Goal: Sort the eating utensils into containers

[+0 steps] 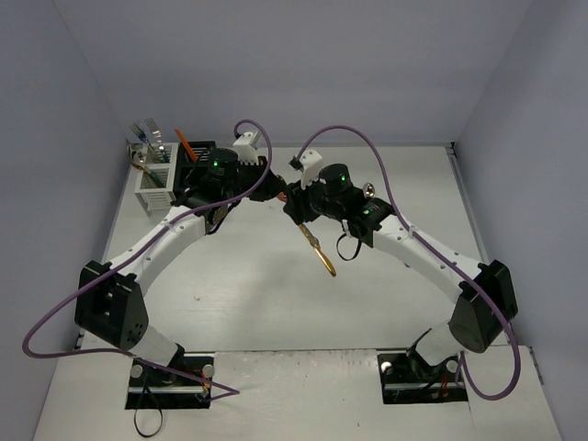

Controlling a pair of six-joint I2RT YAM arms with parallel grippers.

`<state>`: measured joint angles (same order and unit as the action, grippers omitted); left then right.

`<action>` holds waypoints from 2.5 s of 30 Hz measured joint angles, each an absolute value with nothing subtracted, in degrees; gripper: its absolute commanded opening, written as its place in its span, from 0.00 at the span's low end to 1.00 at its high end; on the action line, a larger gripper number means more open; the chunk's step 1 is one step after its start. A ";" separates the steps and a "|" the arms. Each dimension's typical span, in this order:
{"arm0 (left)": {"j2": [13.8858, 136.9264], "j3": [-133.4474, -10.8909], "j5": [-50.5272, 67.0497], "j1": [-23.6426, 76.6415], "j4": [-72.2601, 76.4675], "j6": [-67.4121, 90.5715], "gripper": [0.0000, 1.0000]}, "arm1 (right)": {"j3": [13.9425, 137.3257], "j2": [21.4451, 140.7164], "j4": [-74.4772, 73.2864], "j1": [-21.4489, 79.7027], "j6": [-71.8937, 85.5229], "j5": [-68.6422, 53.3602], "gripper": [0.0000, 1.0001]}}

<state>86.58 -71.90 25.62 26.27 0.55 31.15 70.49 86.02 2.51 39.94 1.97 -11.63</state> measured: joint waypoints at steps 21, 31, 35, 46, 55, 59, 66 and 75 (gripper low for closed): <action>82.35 -87.13 4.70 2.66 -14.02 2.32 0.00 | 63.81 76.13 2.33 27.48 5.96 -7.24 1.00; 89.38 -95.43 -0.91 -10.15 -11.45 -9.21 0.00 | 61.14 72.73 1.76 27.46 5.51 -6.79 1.00; 92.72 -94.92 -1.11 -10.88 -9.01 -10.87 0.00 | 60.82 72.73 1.24 27.35 5.11 -6.77 1.00; 98.69 -89.98 0.19 -11.85 1.39 -10.20 0.00 | 60.53 72.74 0.60 26.84 4.84 -6.75 1.00; 98.91 -82.96 4.22 -12.08 7.91 -8.51 0.00 | 60.53 73.12 -0.38 26.54 4.86 -6.74 1.00; 98.91 -79.39 5.86 -12.08 8.08 -7.48 0.12 | 60.53 74.14 -0.48 26.30 4.84 -6.63 1.00; 98.88 -78.02 5.31 -12.45 8.59 -5.51 0.67 | 60.63 77.17 -0.77 26.08 5.75 -2.52 1.00; 94.69 -78.86 3.27 -12.66 4.32 2.16 0.84 | 65.22 85.00 -2.99 23.82 12.51 7.84 0.92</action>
